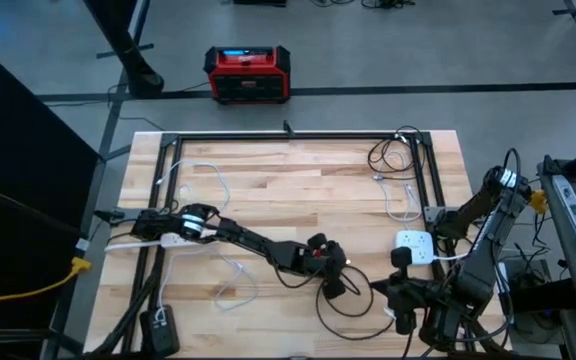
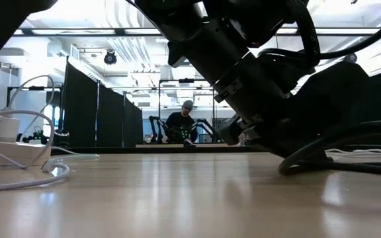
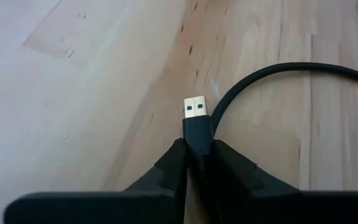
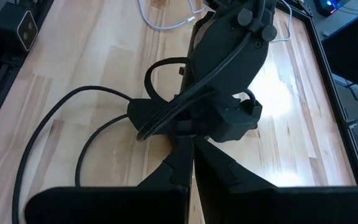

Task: Insert USB
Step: Insert the bottom black charger cable into the right white outlet extension

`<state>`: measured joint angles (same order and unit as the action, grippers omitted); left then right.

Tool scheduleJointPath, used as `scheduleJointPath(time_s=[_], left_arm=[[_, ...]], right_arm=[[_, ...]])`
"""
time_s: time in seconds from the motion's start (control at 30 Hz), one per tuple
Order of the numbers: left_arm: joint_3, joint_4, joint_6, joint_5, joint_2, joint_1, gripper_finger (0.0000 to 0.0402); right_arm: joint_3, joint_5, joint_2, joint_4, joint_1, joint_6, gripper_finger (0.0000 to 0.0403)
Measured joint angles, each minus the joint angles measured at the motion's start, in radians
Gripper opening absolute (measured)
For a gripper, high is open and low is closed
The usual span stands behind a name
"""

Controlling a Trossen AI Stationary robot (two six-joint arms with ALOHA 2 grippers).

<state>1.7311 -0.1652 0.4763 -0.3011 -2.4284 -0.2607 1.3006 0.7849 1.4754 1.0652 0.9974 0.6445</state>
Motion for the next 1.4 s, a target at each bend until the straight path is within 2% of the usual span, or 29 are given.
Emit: scheduleJointPath(time_s=[0.3, 0.43, 0.53, 0.63, 0.83, 0.93, 1.1, 1.23, 1.4], left_arm=[[-0.010, -0.056, -0.102, -0.051, 0.072, -0.003, 0.0045], [-0.008, -0.060, -0.163, -0.111, 0.112, -0.014, 0.0045], [-0.007, -0.070, -0.224, -0.166, 0.134, -0.032, 0.0045], [-0.007, -0.083, -0.314, -0.249, 0.150, -0.057, 0.0045], [0.016, -0.086, -0.582, -0.503, 0.177, -0.130, 0.0045], [0.039, -0.085, -0.708, -0.604, 0.177, -0.165, 0.0045], [0.079, -0.064, -0.865, -0.733, 0.178, -0.207, 0.0045], [0.117, -0.048, -0.958, -0.810, 0.178, -0.227, 0.0045], [0.164, -0.030, -1.057, -0.836, 0.178, -0.239, 0.0045]], right_arm=[[-0.037, 0.020, 0.000, -0.001, 0.000, 0.014, 0.0000], [-0.123, 0.069, 0.000, -0.001, 0.000, 0.111, 0.0000], [-0.204, 0.108, -0.001, -0.008, 0.001, 0.246, 0.0000], [-0.284, 0.149, -0.012, -0.042, 0.005, 0.390, 0.0000], [-0.399, 0.212, -0.120, -0.086, 0.022, 0.640, 0.0000], [-0.439, 0.216, -0.219, -0.186, 0.026, 0.609, 0.0000], [-0.518, 0.209, -0.389, -0.525, 0.026, 0.367, 0.0022], [-0.565, 0.181, -0.466, -0.711, 0.008, 0.221, 0.0076], [-0.587, 0.147, -0.474, -0.754, -0.051, 0.201, 0.0159]])
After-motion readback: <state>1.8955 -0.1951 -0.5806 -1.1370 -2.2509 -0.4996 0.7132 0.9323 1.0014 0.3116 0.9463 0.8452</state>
